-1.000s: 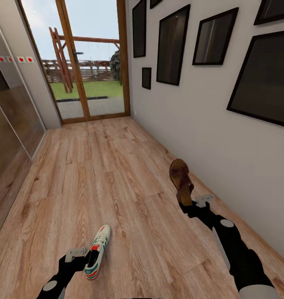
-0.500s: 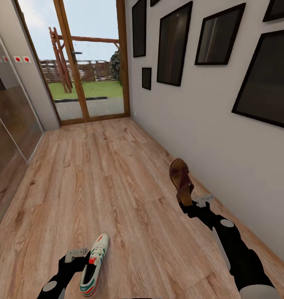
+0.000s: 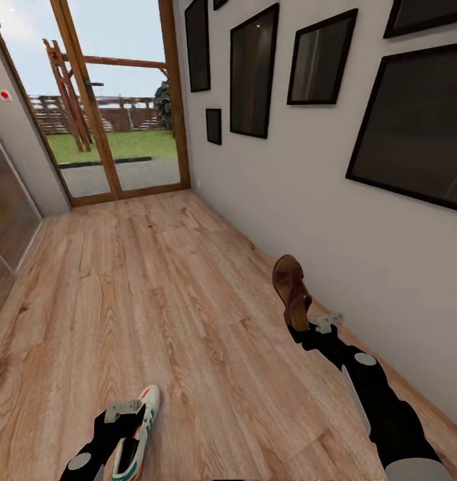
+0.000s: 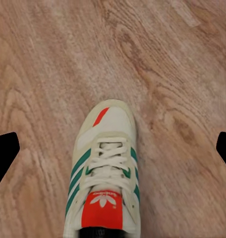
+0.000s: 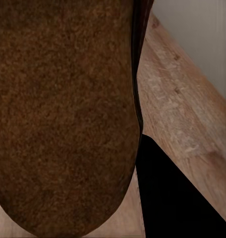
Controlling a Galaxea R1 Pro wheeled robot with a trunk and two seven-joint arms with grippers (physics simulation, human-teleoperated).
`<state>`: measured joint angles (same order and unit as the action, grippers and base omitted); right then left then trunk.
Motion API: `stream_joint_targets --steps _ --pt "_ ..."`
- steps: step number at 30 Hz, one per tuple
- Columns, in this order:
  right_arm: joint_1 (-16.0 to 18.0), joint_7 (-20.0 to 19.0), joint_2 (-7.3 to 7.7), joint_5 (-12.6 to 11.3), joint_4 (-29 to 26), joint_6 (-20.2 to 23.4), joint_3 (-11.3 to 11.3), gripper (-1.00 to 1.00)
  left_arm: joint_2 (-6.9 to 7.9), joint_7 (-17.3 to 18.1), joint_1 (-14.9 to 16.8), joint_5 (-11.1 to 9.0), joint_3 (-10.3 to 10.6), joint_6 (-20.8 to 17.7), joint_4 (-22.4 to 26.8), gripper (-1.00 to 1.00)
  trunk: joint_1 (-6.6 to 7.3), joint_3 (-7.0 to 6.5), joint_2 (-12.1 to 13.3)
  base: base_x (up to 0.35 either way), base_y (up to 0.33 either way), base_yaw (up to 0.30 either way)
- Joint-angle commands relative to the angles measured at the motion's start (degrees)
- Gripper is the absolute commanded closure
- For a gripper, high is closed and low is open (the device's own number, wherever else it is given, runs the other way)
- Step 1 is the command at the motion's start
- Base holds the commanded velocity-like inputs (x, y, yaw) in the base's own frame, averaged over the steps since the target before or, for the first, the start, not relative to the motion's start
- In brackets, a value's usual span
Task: Pick up the two gym shoes and the two sandals from the corridor floor and place them onto the hallstand (shoe rack) in the corridor, making sure they are on the rack and not on the floor. Arrange them so the two gym shoes are next to each other and the two sandals are next to each other.
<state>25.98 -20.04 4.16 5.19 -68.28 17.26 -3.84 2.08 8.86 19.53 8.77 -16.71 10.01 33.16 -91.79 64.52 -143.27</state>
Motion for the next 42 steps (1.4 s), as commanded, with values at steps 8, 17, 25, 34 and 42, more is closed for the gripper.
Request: stream_joint_targets --steps 8,17,25,34,42 --pt "0.03 -0.35 -0.03 0.35 -0.15 0.32 -0.11 1.00 -0.06 0.70 -0.01 0.57 -0.43 0.20 0.06 -1.00 0.01 0.05 -0.02 0.000 0.000 -0.052" --pt "0.03 -0.35 -0.03 0.35 -1.98 0.41 0.06 1.00 0.51 0.72 -0.08 0.71 -0.34 0.26 -0.31 -1.00 -0.22 2.60 -0.14 0.000 0.000 -0.002" --pt "0.03 -0.35 -0.03 0.35 -2.03 0.41 0.06 1.00 0.82 0.48 -0.02 1.89 2.32 0.34 -0.79 -1.00 -0.43 5.09 -0.25 0.000 0.000 0.000" --pt "0.03 -0.35 -0.03 0.35 -2.03 0.41 0.06 1.00 0.77 0.38 -0.02 1.95 2.53 0.32 -0.81 -1.00 -0.66 7.91 -0.37 0.000 0.000 0.000" --pt "0.03 -0.35 -0.03 0.35 -2.03 0.41 0.04 1.00 0.96 0.06 0.04 1.54 1.89 0.27 -0.75 -1.00 -0.86 10.40 -0.47 0.000 0.000 0.000"
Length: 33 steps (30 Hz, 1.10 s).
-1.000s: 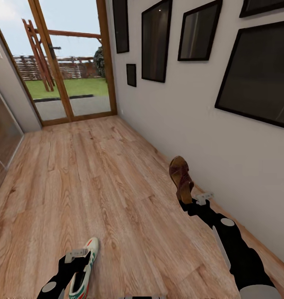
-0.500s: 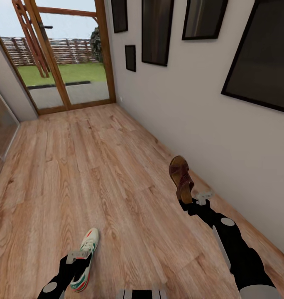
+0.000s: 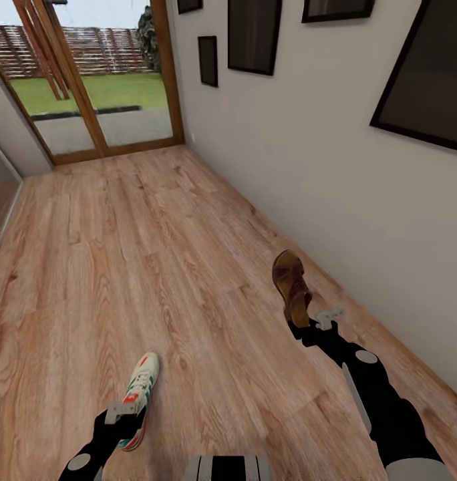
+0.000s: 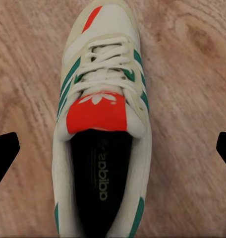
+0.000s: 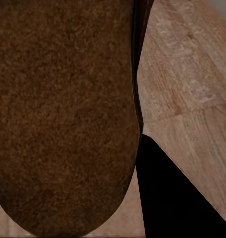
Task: Pick up the two gym shoes and the two sandals from the corridor floor and place them onto the hallstand (shoe rack) in the corridor, making sure they are on the rack and not on the floor. Arrange them so the two gym shoes are next to each other and the two sandals are next to each other.
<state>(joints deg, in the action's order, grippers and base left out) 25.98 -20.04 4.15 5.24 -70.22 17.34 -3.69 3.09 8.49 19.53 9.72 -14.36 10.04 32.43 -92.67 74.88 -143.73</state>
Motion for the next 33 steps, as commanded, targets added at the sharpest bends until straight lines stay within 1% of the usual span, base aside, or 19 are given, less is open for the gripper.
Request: stream_joint_targets --steps 1,12,19,28,33 --pt "0.03 -0.35 -0.02 0.29 -0.11 0.32 -0.13 1.00 -0.02 0.33 0.07 0.49 -0.56 0.24 0.00 -1.00 -0.01 0.36 -0.03 0.000 0.000 0.000" --pt "0.02 -0.35 -0.02 0.41 -0.09 0.32 -0.17 1.00 -0.01 0.22 0.07 0.39 -0.67 0.24 -0.01 -1.00 -0.29 3.80 -0.18 0.000 0.000 0.000" --pt "0.03 -0.35 -0.02 0.34 -0.09 0.32 -0.11 1.00 -0.26 0.17 0.07 0.39 -0.67 0.24 -0.08 -1.00 -0.47 5.98 -0.27 0.000 0.000 0.000" --pt "0.03 -0.35 -0.02 0.31 -0.09 0.32 -0.09 1.00 -0.04 0.13 0.07 0.31 -0.71 0.30 0.26 -1.00 -0.71 8.79 -0.39 0.000 0.000 0.000" --pt "0.03 -0.35 -0.02 0.42 -0.09 0.32 -0.09 1.00 0.04 0.13 0.13 0.30 -0.75 0.32 0.62 -1.00 -0.71 9.07 -0.39 0.000 0.000 0.000"
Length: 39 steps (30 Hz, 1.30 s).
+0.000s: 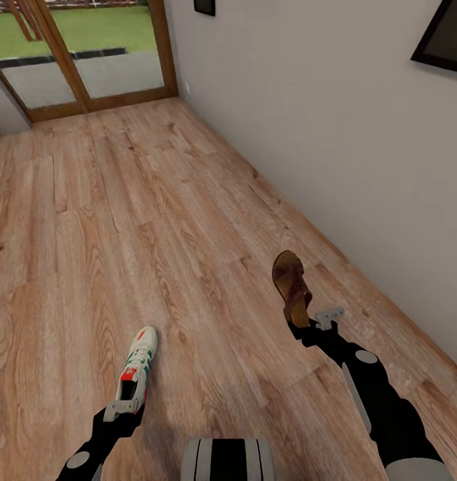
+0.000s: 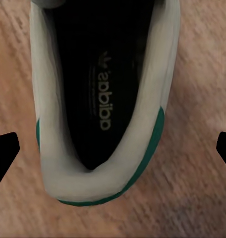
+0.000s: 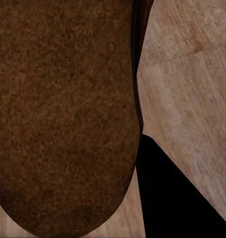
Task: Pick up the two gym shoes and the two sandals from the corridor floor and place them onto the hallstand (shoe rack) in the corridor, making sure they are on the rack and not on the floor. Arrange them so the two gym shoes are next to each other and the two sandals are next to each other.
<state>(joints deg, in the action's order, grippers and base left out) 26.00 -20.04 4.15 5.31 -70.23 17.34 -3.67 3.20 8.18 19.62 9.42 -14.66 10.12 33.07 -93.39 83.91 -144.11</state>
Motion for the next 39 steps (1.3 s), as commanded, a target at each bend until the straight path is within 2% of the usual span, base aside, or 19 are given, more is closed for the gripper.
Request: stream_joint_targets --steps 1,10,12,14,19,25,28,34,39 --pt "0.02 -0.35 -0.02 0.36 -0.09 0.32 -0.11 1.00 -0.05 0.43 0.04 0.60 -0.45 0.24 0.01 -1.00 0.01 0.06 -0.01 0.000 0.000 0.000" --pt "0.01 -0.35 -0.02 0.35 -0.09 0.32 -0.11 1.00 0.11 0.36 0.13 0.46 -0.62 0.25 0.35 -1.00 0.01 0.11 -0.01 0.000 0.000 0.000" --pt "0.00 -0.35 -0.02 0.37 -0.09 0.32 -0.11 1.00 0.21 0.26 0.19 0.44 -1.26 0.25 0.44 -1.00 0.01 0.12 -0.01 0.000 0.000 0.000" --pt "0.01 -0.35 -0.06 0.36 -0.09 0.32 -0.11 1.00 0.25 0.18 0.42 0.43 -2.92 0.25 0.51 -1.00 0.01 0.16 -0.01 0.000 0.000 0.000" --pt "-0.01 -0.35 -0.10 0.39 -0.09 0.32 -0.11 1.00 0.17 0.17 0.56 0.47 -3.82 0.25 0.50 -1.00 0.01 0.32 -0.01 0.000 0.000 0.000" --pt "0.00 -0.35 -0.11 0.40 -0.09 0.32 -0.11 1.00 0.14 0.20 0.65 0.50 -3.97 0.25 0.50 -1.00 0.01 0.52 -0.01 0.000 0.000 0.000" --pt "0.02 -0.35 -0.11 0.40 -0.09 0.32 -0.11 1.00 0.14 0.24 0.68 0.51 -3.97 0.25 0.55 -1.00 -0.07 1.21 -0.05 0.000 0.000 0.000" --pt "-0.02 -0.35 -0.11 0.40 -0.09 0.32 -0.11 1.00 0.14 0.25 0.68 0.51 -3.97 0.25 0.58 -1.00 -0.07 1.21 -0.05 0.000 0.000 0.000" --pt "-0.04 -0.35 -0.11 0.40 -0.09 0.32 -0.11 1.00 0.12 0.26 0.68 0.51 -3.97 0.25 0.53 -1.00 -0.14 1.88 -0.09 0.000 0.000 0.000"
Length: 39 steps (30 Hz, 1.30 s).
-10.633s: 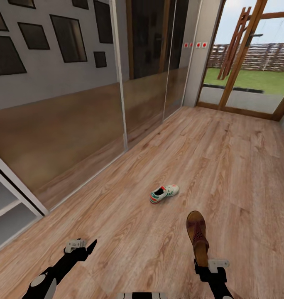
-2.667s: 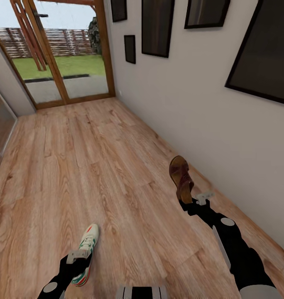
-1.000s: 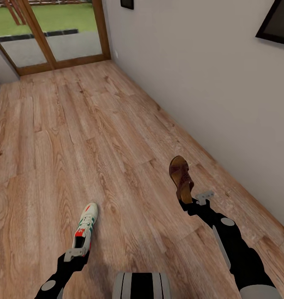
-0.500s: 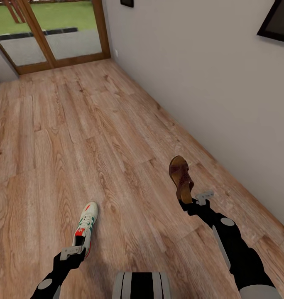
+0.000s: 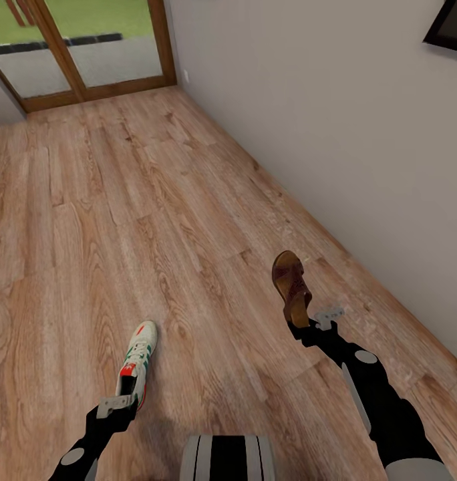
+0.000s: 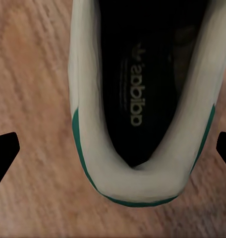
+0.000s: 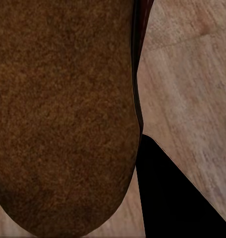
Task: Pick up the two gym shoes and the two sandals from the corridor floor and place them onto the hallstand (shoe rack) in the corridor, making sure they are on the rack and not on the floor. Arrange them so the two gym shoes are next to each other and the two sandals are next to each other.
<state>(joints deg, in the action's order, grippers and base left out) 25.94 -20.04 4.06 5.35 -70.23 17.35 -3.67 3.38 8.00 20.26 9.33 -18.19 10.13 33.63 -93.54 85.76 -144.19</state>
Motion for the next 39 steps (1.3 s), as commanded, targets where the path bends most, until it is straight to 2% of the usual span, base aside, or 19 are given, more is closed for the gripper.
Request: stream_joint_targets --steps 1,7,19,32,39 --pt "0.04 -0.35 -0.02 0.36 -0.09 0.32 -0.11 1.00 -0.05 0.43 0.04 0.60 -0.44 0.24 -0.04 -1.00 0.01 0.03 -0.01 0.000 0.000 0.000" --pt "0.02 -0.35 -0.02 0.36 -0.09 0.32 -0.11 1.00 -0.05 0.43 0.04 0.60 -0.44 0.24 -0.02 -1.00 0.01 0.03 -0.01 0.000 0.000 0.000" --pt "0.02 -0.35 -0.02 0.36 -0.07 0.32 -0.11 1.00 -0.12 0.43 0.04 0.60 -0.36 0.24 -0.02 -1.00 -0.30 2.69 -0.17 0.000 0.000 0.000" --pt "0.00 -0.35 0.00 0.36 -0.08 0.32 -0.11 1.00 -0.21 0.43 -0.01 0.94 0.15 0.25 -0.05 -1.00 -0.30 2.69 -0.17 0.005 0.000 0.000" --pt "-0.01 -0.35 -0.02 0.36 -0.01 0.32 -0.11 1.00 -0.30 0.43 -0.04 1.03 0.17 0.24 -0.06 -1.00 -0.30 2.69 -0.17 0.140 0.000 0.000"
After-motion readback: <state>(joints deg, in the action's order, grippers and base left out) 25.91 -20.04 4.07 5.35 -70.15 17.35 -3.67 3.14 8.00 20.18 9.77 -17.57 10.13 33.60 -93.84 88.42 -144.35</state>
